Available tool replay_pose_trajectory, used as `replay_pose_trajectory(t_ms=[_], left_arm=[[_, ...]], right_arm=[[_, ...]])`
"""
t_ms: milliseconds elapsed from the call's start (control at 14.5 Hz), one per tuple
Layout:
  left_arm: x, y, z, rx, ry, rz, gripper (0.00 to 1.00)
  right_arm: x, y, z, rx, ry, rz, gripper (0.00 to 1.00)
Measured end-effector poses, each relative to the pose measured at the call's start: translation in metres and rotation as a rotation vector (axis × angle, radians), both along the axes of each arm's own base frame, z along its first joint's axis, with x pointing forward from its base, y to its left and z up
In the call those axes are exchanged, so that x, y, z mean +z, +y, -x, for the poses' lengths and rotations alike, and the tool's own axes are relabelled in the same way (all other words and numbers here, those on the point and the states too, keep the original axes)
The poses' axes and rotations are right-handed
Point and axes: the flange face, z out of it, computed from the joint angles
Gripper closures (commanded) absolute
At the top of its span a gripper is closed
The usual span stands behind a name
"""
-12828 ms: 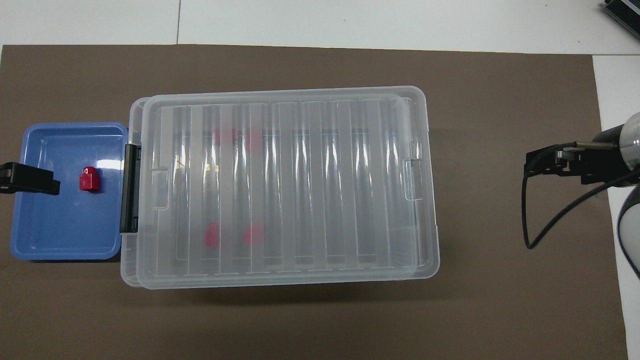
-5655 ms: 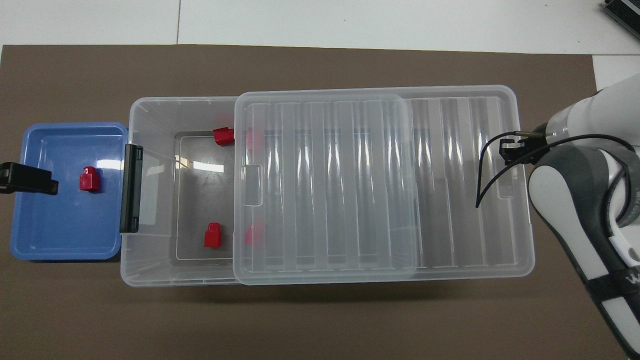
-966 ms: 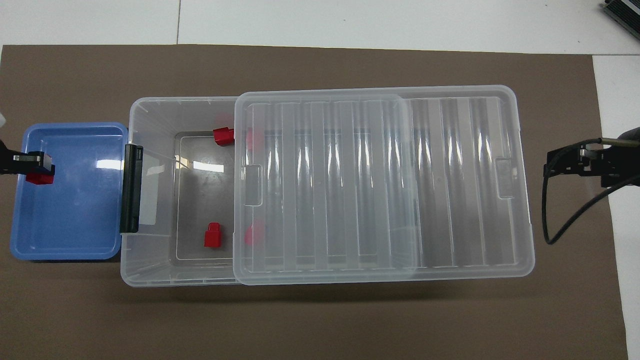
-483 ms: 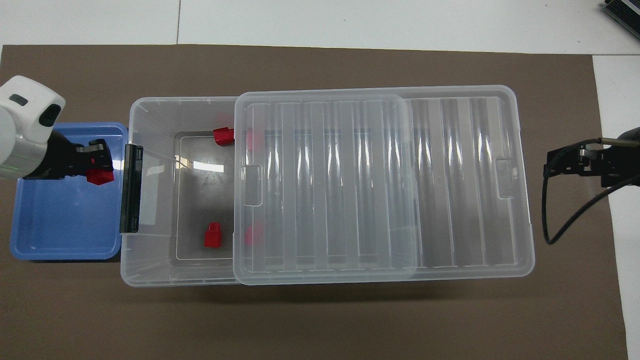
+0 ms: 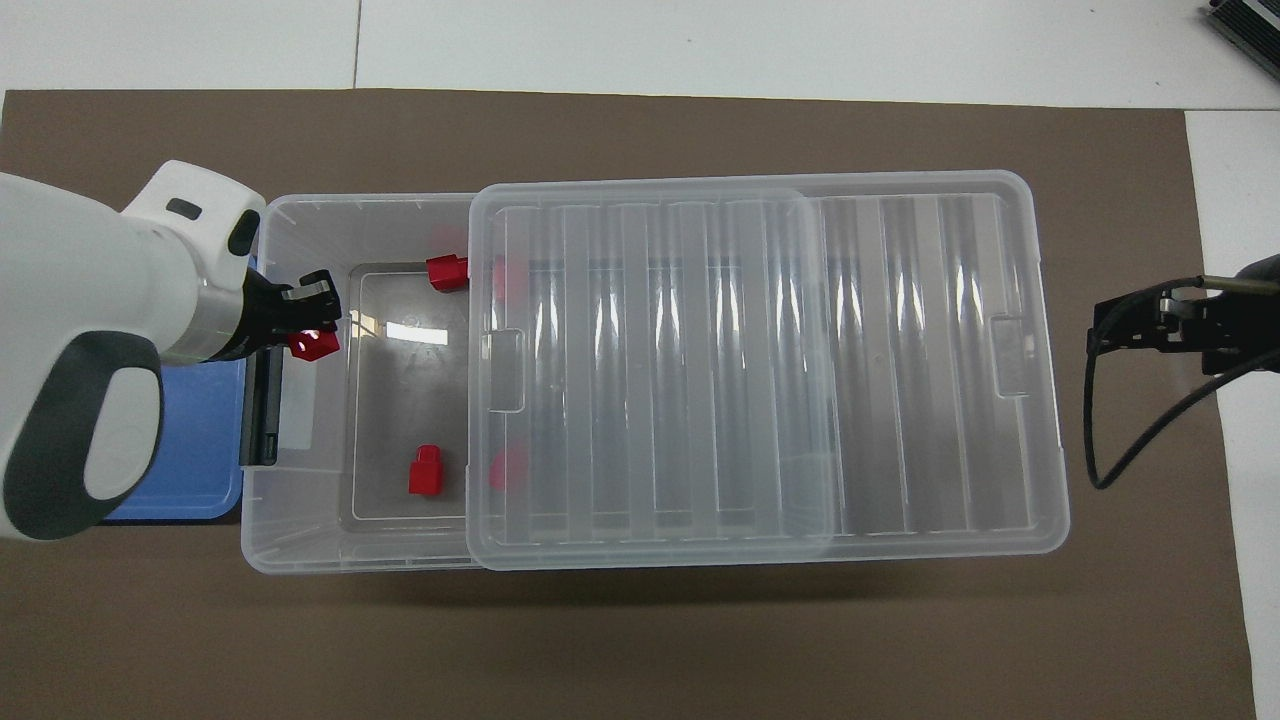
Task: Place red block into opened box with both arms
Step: 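Carry the red block with the left gripper over the uncovered box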
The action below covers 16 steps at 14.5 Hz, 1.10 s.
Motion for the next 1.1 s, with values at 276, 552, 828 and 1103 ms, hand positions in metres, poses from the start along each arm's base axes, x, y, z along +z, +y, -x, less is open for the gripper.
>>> replay_pose_trajectory(t_ms=[276,552,828,1103], left_arm=[[-0.041,-0.005,0.002,0.001,-0.026,0.010,1.00],[-0.076,-0.011,0.005,-0.009,-0.038,0.014,1.00],[-0.108,-0.007,0.015,-0.012,-0.046,0.014,1.00],[-0.134,-0.001,0.017,-0.022,-0.050,0.012,1.00]], right_arm=[[0.000,0.000,0.000,0.000,0.000,0.000,0.00],[0.000,0.000,0.000,0.000,0.000,0.000,0.00],[0.000,0.000,0.000,0.000,0.000,0.000,0.00],[0.000,0.000,0.000,0.000,0.000,0.000,0.00]])
